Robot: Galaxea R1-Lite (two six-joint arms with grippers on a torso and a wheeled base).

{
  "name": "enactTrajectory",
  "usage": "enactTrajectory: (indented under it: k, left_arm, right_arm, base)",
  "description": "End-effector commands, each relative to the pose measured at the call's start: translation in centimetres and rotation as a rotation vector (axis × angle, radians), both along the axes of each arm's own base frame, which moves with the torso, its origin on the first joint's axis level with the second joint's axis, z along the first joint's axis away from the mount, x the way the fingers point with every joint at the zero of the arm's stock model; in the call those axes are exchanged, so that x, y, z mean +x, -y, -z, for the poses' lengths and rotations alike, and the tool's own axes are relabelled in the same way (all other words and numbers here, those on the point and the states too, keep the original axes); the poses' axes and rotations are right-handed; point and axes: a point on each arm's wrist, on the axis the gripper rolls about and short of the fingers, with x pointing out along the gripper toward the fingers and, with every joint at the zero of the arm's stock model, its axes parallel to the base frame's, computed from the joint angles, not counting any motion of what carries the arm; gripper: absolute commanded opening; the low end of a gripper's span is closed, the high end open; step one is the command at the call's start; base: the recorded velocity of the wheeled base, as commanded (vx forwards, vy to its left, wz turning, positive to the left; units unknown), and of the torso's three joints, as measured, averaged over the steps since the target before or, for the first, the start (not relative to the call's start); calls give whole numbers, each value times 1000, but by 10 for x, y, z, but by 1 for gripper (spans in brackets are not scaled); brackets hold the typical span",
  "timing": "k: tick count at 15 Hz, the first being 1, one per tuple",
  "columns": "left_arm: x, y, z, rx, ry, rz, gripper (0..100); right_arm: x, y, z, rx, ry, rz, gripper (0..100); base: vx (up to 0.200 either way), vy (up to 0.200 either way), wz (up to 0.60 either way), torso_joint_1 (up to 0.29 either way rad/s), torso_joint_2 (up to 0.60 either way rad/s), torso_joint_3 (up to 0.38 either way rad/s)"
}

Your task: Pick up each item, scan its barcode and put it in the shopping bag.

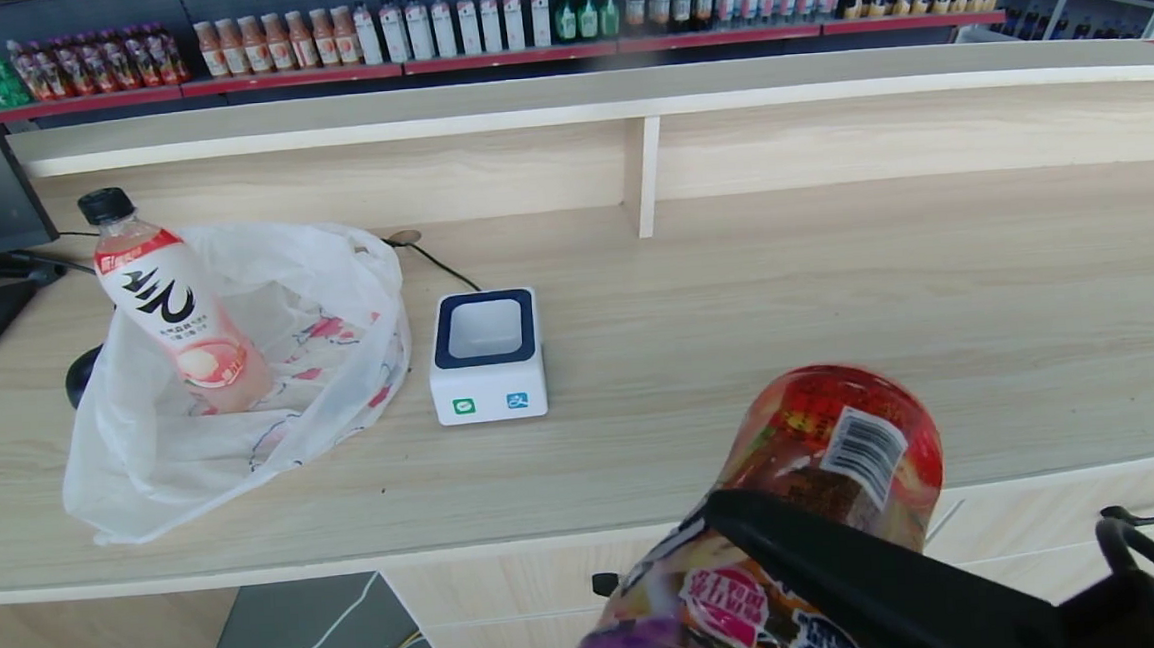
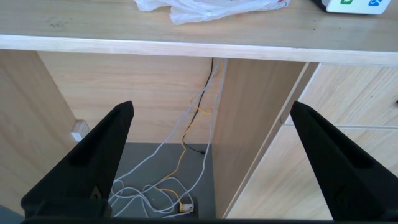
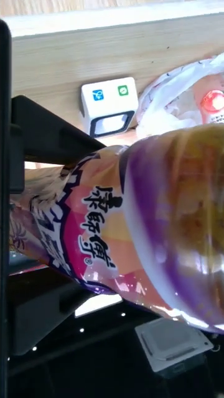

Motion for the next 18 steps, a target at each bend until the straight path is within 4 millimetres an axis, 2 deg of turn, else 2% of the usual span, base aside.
enactTrajectory:
  k: [1,2,6,7,8,11,12,13,14,15,17,18]
  left_arm:
    - [0,0,0,0,1,0,100]
    - [0,0,0,0,1,0,100]
    - [0,0,0,0,-1,0,100]
    - [0,0,0,0,1,0,100]
    - [0,0,0,0,1,0,100]
    - [0,0,0,0,-1,0,100]
    - [0,0,0,0,1,0,100]
    - [0,0,0,0,-1,0,100]
    - [0,0,0,0,-1,0,100]
    - [0,0,0,0,1,0,100]
    - [0,0,0,0,1,0,100]
    - [0,0,0,0,-1,0,100]
  right_arm:
    - [1,2,8,7,-68,-16,0]
    - [2,5,11,22,-107,-27,0]
    - [0,19,33,153,-454,-125,0]
    - [4,21,37,202,-544,-130,0]
    - [11,23,36,232,-557,-104,0]
    - [33,17,12,447,-605,-66,0]
    - [35,14,15,464,-633,-64,0]
    - [41,3,26,545,-767,-66,0]
    - [43,1,23,642,-834,-63,0]
    - [46,-4,17,644,-845,-60,0]
    - [51,-21,12,719,-955,-119,0]
    - [52,-32,1,758,-981,-175,0]
  base:
    - [0,0,0,0,0,0]
    - [0,0,0,0,0,0]
    - [0,0,0,0,0,0]
    - [0,0,0,0,0,0]
    - [0,0,0,0,0,0]
    - [0,0,0,0,0,0]
    - [0,0,0,0,0,0]
    - [0,0,0,0,0,0]
    - [0,0,0,0,0,0]
    - [0,0,0,0,0,0]
    - [0,0,0,0,0,0]
    - [0,0,0,0,0,0]
